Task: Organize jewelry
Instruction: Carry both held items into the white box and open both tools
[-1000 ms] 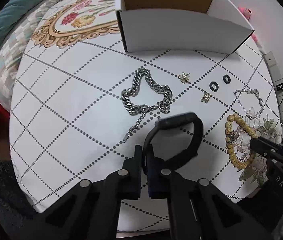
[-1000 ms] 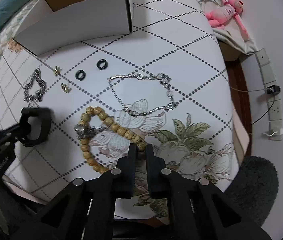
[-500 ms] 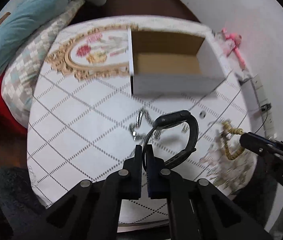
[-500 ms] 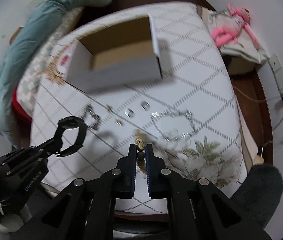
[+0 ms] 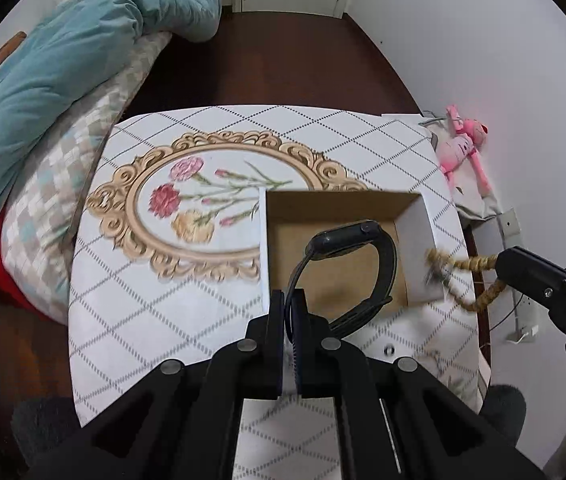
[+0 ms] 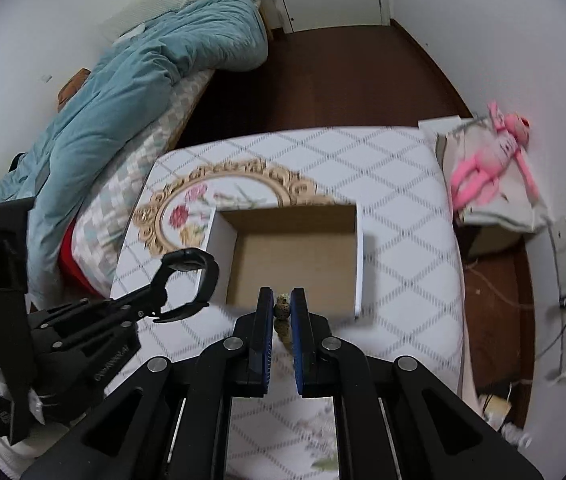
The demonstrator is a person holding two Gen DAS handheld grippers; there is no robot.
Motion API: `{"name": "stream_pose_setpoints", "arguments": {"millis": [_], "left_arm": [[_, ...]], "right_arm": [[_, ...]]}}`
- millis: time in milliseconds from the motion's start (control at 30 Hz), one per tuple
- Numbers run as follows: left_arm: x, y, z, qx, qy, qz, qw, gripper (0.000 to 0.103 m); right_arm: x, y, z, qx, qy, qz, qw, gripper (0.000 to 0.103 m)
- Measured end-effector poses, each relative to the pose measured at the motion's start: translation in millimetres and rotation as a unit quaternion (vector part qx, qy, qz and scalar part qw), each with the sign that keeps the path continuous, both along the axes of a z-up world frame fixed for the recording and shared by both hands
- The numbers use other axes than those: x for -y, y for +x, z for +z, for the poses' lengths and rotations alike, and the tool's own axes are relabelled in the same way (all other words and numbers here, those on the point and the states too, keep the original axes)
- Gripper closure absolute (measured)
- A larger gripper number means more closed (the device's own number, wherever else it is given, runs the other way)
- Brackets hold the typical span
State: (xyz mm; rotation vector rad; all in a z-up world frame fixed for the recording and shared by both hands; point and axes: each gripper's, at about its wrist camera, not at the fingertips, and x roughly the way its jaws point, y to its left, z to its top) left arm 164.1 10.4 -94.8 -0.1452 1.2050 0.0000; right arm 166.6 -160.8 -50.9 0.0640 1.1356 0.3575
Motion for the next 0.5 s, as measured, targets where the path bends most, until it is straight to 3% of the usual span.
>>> {"name": "stream_pose_setpoints", "arguments": {"millis": [133,367,433,500], "left_arm": [[0.6,29.0,-9.5,-0.008,-0.005,0.001,0.9999,0.101],[2.5,60.3,-26.8,-0.031,-0.017,0.007,0.9993,0.089],[1.7,62.3,-28.8,-0.030,-0.018,0.011,0.9993,0.067],[-1.3,61.1,-28.2,-0.022,-0.015,0.017,0.9995,0.021]], "right_arm": [[-4.8,31.9,-7.9,-0.006,-0.003,-0.009,1.000,0.094],[-6.0,74.2,-37.4,-0.043,0.017,-0.015,0.999,0.094],[-5.3,81.5,-50.7,-0.057,0.026,-0.016,0.998,0.094],[-5.3,86.9,-65.0,-0.081,0.026,-0.015,0.996,0.093]]}}
